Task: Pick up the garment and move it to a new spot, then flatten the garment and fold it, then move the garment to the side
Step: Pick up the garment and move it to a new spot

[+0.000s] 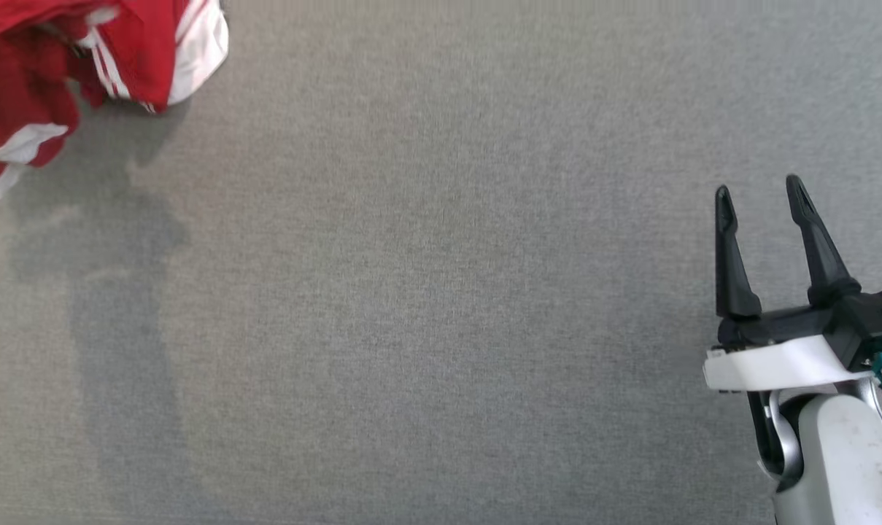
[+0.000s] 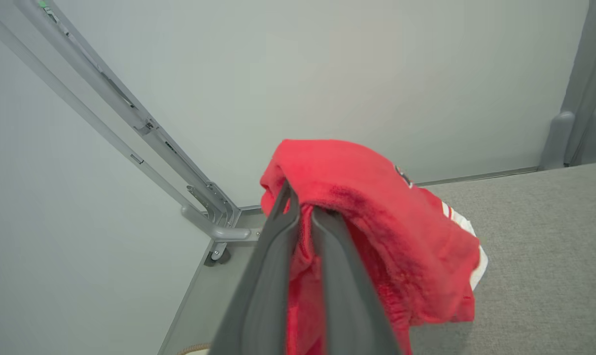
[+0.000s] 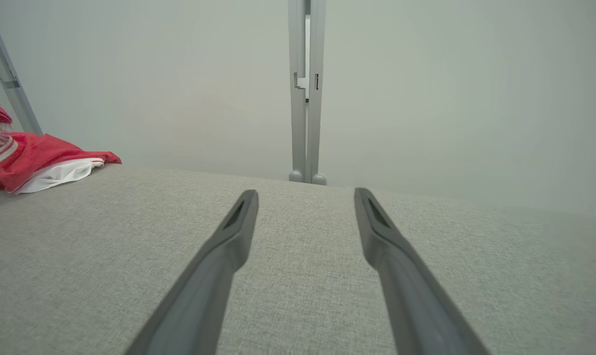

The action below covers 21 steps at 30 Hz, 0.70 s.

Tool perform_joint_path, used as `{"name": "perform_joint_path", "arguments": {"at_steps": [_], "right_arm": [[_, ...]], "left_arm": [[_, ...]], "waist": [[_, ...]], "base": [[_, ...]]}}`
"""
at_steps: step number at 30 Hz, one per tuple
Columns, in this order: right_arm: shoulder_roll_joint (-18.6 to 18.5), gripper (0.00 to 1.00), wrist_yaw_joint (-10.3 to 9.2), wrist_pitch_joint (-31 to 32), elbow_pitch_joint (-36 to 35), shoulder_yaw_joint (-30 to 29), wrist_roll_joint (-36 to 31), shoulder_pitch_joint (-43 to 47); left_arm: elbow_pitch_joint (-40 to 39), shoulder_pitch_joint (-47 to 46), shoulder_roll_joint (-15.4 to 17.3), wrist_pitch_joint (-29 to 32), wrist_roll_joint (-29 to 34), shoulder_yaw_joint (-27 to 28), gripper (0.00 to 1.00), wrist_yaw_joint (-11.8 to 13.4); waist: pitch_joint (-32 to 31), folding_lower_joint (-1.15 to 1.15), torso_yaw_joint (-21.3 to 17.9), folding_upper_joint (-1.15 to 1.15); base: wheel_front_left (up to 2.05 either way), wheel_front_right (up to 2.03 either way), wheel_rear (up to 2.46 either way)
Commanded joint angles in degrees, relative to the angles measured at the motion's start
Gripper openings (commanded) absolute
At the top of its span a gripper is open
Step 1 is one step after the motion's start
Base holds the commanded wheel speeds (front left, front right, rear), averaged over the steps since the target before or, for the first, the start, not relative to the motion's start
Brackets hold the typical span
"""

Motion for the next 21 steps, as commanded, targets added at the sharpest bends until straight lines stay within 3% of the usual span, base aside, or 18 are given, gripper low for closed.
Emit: {"name": "perform_joint_path", "arguments": {"at_steps": [1, 10, 16, 21], "right_arm": [[-0.06, 1.00, 0.01, -0.20, 0.33, -0.74, 0.72, 1.83], [-0.06, 1.00, 0.01, -0.20, 1.69, -3.97, 3.54, 7.40], [-0.06, 1.00, 0.01, -0.21, 1.36, -5.03, 4.20, 9.01], [-0.08, 1.00, 0.01, -0.21, 1.06, -4.86, 4.60, 8.99]], "left_arm": [[-1.47, -0.83, -0.35, 0.26, 0.15, -1.25, 0.00, -0.24], [-15.02, 4.21, -6.18, 2.03, -7.17, -14.89, 0.00, -0.30], [-23.93, 9.00, -10.93, 2.53, -14.20, -22.61, 0.00, -0.30], [-26.20, 14.03, -16.66, -0.37, -17.26, -25.91, 0.00, -0.31]], "waist": [[-8.48, 0.00, -1.45, 0.00], [-17.48, 0.00, -6.59, 0.00], [-18.16, 0.00, -10.99, 0.00], [-16.27, 0.00, -14.00, 0.00]], "base": [[0.00, 0.00, 0.00], [0.00, 0.00, 0.00], [0.00, 0.00, 0.00], [0.00, 0.00, 0.00]]}}
